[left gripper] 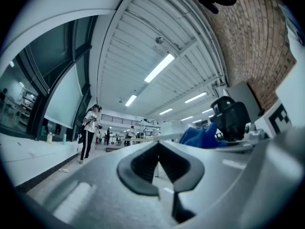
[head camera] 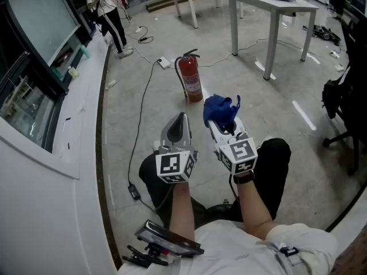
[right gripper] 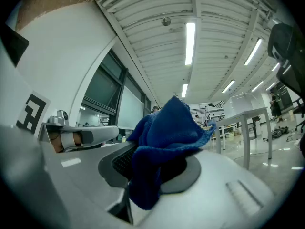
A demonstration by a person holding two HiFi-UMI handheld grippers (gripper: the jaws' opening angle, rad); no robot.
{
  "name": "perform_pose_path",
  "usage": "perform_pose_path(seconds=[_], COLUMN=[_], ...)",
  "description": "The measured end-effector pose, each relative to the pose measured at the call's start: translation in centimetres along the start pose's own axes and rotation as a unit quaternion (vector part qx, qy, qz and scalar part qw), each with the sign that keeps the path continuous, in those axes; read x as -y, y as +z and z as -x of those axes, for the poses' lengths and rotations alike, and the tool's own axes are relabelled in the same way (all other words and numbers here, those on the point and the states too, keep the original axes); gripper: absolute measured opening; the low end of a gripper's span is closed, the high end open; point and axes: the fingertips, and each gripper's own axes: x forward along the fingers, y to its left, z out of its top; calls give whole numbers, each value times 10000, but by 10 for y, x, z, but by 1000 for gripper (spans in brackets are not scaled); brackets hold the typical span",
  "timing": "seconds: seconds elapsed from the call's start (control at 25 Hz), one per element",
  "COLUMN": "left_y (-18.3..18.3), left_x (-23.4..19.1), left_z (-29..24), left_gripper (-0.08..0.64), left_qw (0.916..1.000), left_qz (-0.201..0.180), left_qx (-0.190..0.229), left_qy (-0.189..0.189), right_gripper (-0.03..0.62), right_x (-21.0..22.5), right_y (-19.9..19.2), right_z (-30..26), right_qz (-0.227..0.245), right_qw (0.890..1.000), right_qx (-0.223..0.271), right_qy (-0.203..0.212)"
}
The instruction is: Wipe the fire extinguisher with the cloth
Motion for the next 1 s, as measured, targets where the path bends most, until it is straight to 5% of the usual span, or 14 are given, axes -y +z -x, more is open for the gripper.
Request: perform_pose_path(seconds=[0.48, 1.0], left_y=[-53, -79], left_x=[-37, -135], left_z=[-46, -148], left_gripper=[0, 0], left_qw=[9997, 9981], left_qz=[-4, 17], left_qx=[-223, -252], left_qy=[106, 559], right_gripper=[112, 115], right_x=[28, 68], right_y=[-64, -83], right_z=[-57, -204], right_qz=[-260, -271], right_qw=[9987, 9975], right_qx=[-439, -445], right_qy=[83, 477])
